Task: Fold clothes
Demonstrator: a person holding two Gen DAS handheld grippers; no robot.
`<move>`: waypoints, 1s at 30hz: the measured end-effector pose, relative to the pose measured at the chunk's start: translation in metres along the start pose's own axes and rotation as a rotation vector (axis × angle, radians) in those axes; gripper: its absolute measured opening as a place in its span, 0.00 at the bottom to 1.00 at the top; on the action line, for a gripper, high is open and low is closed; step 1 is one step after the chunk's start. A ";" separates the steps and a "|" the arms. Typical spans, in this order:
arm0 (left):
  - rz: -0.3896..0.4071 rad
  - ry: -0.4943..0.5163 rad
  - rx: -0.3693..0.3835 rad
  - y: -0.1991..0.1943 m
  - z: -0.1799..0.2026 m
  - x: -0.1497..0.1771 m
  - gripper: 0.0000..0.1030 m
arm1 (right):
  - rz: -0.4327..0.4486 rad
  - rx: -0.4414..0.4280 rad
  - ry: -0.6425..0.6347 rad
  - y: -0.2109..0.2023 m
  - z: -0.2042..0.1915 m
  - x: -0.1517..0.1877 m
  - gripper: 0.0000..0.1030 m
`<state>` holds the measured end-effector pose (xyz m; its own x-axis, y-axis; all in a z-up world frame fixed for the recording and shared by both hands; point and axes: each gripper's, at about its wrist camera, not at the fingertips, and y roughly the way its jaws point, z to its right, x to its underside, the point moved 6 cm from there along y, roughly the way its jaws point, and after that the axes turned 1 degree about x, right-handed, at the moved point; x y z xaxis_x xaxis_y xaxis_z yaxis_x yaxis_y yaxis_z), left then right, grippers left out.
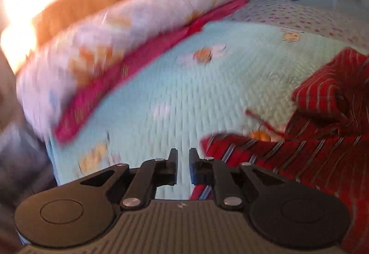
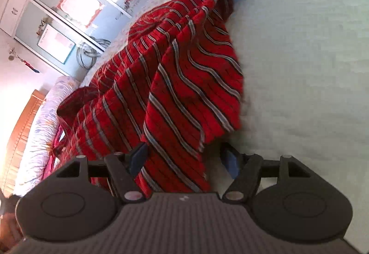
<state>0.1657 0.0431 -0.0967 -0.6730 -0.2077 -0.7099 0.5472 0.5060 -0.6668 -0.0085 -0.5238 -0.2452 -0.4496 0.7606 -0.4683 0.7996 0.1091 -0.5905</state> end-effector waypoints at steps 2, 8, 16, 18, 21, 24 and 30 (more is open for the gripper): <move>-0.031 -0.089 0.023 -0.003 -0.015 0.021 0.16 | 0.008 -0.001 -0.008 0.005 0.000 -0.002 0.52; -0.062 -0.125 0.127 -0.036 -0.015 0.083 0.28 | 0.059 -0.022 0.038 -0.014 0.011 -0.006 0.02; 0.086 0.235 0.290 -0.117 0.048 0.134 0.44 | 0.152 0.053 -0.153 -0.170 0.000 -0.002 0.02; 0.119 0.348 0.334 -0.133 0.074 0.154 0.49 | 0.100 0.153 -0.183 -0.172 0.019 0.008 0.03; 0.095 0.464 0.419 -0.149 0.109 0.183 0.50 | -0.033 0.228 -0.149 -0.156 0.049 0.026 0.11; 0.062 0.528 0.499 -0.161 0.131 0.207 0.52 | -0.068 0.196 -0.073 -0.156 0.063 0.034 0.15; 0.094 0.663 0.541 -0.169 0.162 0.236 0.59 | 0.042 0.161 -0.015 -0.178 0.071 0.022 0.48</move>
<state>-0.0052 -0.2268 -0.1880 -0.6727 0.4319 -0.6008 0.6637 -0.0066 -0.7479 -0.1889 -0.5716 -0.1971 -0.4237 0.7527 -0.5040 0.7443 -0.0278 -0.6672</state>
